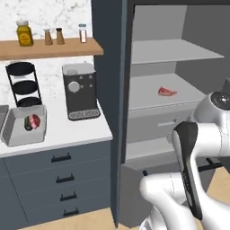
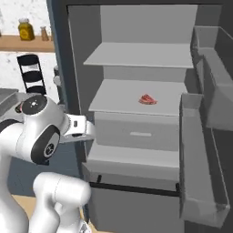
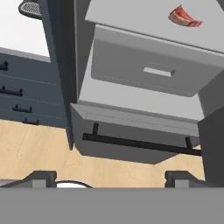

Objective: Place one cucumber and one steak in each tupperware on the nearby counter, to pack two identical lunches.

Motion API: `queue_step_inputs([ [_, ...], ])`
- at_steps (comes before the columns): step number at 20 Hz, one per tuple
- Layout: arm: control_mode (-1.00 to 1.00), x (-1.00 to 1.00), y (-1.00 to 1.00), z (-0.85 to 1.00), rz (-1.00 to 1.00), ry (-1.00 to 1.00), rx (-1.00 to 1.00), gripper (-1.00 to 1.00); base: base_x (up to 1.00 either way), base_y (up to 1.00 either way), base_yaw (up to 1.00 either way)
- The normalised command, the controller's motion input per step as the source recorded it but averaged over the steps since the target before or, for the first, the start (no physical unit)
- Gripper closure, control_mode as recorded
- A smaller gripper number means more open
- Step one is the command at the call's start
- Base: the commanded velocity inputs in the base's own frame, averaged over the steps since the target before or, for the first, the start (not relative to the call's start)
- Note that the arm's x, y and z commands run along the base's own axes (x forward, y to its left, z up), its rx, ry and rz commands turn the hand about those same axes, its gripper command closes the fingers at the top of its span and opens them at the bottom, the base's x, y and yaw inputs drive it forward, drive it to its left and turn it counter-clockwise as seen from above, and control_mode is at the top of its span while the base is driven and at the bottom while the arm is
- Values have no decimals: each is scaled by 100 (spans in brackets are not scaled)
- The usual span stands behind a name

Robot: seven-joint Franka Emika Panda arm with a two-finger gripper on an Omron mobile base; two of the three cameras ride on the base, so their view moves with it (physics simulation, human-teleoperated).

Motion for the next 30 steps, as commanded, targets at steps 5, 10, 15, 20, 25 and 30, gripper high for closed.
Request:
queue_step_inputs([
  [5, 100, 0, 0, 0, 0, 0, 0, -100, 71, -45, 0],
  [10, 100, 0, 0, 0, 0, 0, 0, -100, 43, -30, 5],
  [15, 100, 0, 0, 0, 0, 0, 0, -100, 35, -35, 0],
  [20, 100, 0, 0, 0, 0, 0, 0, -100, 10, -50, 0],
  [25, 100, 0, 0, 0, 0, 0, 0, -100, 0, -28, 0],
  [30, 100, 0, 0, 0, 0, 0, 0, -100, 9, -7, 0],
])
